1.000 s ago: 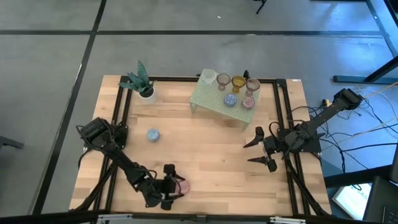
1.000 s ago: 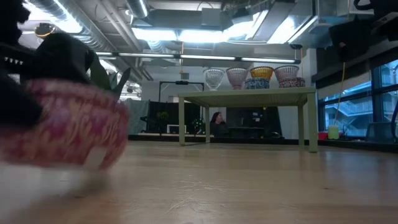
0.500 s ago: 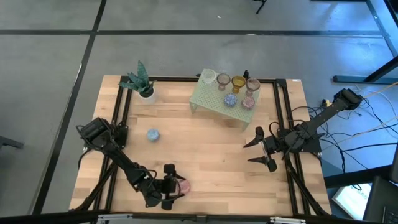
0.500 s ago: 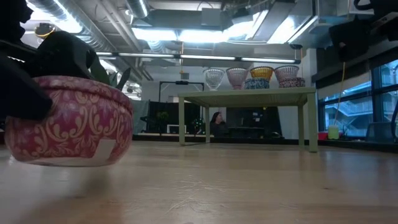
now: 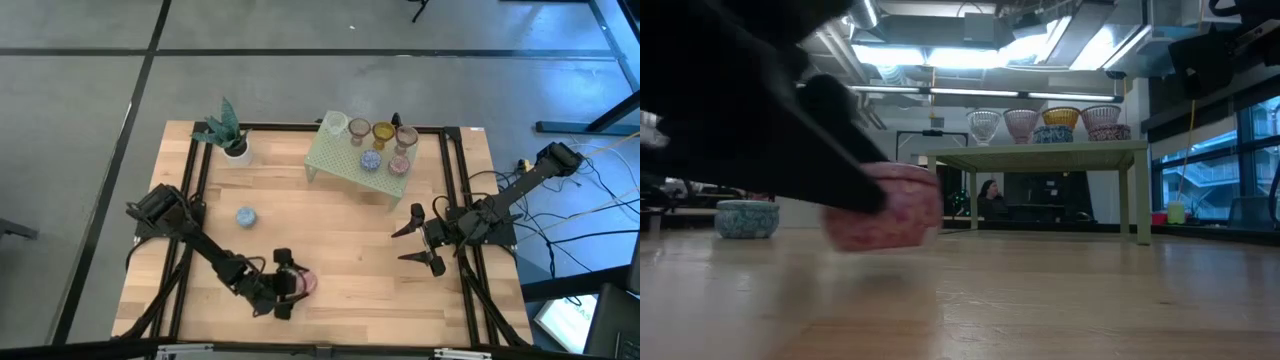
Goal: Pick & Place candle stick holders
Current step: Put the pink scented candle on the shelf aligned with the blue scented candle
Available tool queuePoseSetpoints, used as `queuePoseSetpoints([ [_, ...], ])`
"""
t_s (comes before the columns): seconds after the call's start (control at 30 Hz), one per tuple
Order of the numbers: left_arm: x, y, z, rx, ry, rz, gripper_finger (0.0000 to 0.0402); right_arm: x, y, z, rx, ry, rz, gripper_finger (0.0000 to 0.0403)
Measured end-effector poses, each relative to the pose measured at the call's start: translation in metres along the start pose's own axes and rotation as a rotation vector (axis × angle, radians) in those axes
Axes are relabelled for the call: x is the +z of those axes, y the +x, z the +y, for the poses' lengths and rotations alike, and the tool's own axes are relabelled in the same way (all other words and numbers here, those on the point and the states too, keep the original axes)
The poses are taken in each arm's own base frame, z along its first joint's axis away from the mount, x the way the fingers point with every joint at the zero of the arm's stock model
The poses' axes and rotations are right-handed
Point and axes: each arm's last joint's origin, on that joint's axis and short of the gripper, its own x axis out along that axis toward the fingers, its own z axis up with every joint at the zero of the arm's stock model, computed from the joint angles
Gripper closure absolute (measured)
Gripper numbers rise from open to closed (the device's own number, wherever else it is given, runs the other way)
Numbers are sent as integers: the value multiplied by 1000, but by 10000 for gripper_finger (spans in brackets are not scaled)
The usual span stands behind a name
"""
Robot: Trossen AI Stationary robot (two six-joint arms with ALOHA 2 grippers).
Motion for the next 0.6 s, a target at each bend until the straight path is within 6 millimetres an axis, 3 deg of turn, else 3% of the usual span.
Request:
queuePoseSetpoints([
  [0.3,23,34,49,188,86,-71,74,0,0,0,0,0,1,120],
  [0.6,72,64,115,493,274,-106,74,0,0,0,0,-1,1,120],
])
